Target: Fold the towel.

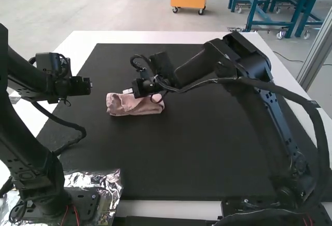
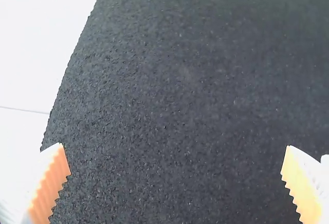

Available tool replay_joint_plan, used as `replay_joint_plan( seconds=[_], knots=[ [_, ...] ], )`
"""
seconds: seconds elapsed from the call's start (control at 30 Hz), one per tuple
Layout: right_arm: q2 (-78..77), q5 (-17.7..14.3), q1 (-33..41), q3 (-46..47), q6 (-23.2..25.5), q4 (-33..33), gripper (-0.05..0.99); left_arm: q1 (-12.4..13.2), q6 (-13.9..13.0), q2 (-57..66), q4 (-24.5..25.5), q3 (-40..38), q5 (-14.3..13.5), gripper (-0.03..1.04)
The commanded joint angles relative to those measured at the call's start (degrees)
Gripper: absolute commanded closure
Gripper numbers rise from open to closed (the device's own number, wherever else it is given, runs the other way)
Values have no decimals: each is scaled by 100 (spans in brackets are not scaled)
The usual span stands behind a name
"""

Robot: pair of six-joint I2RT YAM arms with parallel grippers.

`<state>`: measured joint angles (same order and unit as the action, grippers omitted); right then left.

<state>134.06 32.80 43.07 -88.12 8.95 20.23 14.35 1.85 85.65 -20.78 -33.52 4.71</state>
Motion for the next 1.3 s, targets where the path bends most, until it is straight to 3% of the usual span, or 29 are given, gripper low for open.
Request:
replay_joint_plan(
  seconds=[0.0, 0.23, 0.5, 0.77, 0.8, 0.97, 1.0, 1.27],
  knots=[
    [217, -63, 26, 40, 89, 183, 96, -37, 53, -118, -41, 21, -32, 4],
    [621, -124, 35, 67, 212, 834, 96, -37, 44, -118, -41, 21, -14, 4],
    [1087, -581, 272, 14, 458, 1405, 96, -37, 44, -127, -32, 38, -14, 4],
    [885, -678, 422, -153, 801, 1229, 95, -37, 79, -312, 56, -6, -14, 4],
    [762, -678, 404, -153, 810, 1141, 90, -37, 88, -373, 82, -32, -14, 4],
    [-47, -687, 96, -250, 731, 254, 9, -231, 167, -742, 425, -269, -5, 4],
    [-249, -687, 17, -259, 713, 87, 2, -310, 184, -821, 522, -340, -5, 4],
    [-2235, -634, -844, 137, 898, -265, 2, -978, 378, -1569, 1322, -841, -84, 4]
  ],
)
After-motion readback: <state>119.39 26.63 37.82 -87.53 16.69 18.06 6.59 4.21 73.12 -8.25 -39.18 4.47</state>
